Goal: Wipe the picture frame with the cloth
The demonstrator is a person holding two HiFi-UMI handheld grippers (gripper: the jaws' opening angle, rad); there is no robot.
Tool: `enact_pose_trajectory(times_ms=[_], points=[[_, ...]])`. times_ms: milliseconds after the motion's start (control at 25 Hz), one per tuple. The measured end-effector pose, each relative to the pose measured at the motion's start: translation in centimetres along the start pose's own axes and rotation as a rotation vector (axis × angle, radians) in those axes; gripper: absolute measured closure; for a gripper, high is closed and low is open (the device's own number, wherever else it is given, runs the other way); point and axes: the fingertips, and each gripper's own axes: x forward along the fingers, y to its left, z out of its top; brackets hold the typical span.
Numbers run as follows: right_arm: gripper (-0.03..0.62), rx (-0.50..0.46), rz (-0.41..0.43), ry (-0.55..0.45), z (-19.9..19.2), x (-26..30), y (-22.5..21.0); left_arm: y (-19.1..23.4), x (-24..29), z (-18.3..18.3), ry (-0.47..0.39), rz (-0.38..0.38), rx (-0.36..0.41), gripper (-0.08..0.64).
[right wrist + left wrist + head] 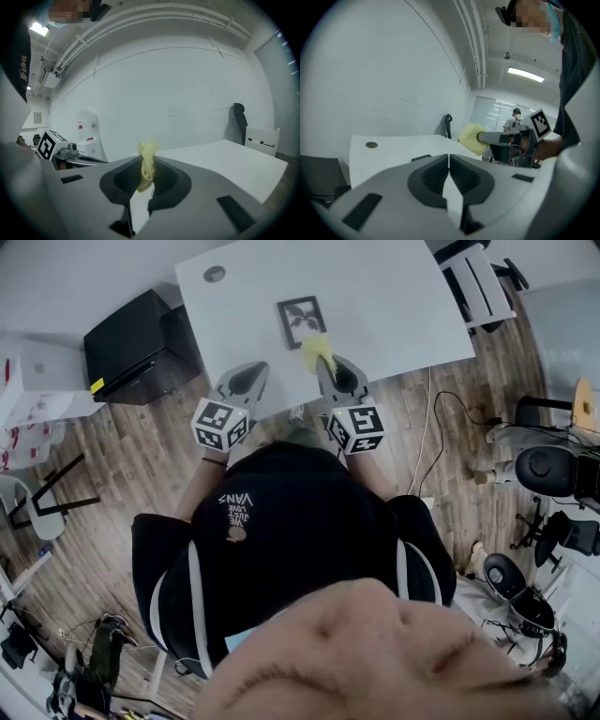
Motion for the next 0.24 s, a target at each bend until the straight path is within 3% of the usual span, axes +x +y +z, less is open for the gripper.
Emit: enact_pose_trajectory(times_ms=[240], points=[[0.543, 0.005, -0.008, -0.001, -0.15, -0.03, -0.78, -0.15, 0.49, -0.31, 0.011, 0.001, 0.002, 0.540]])
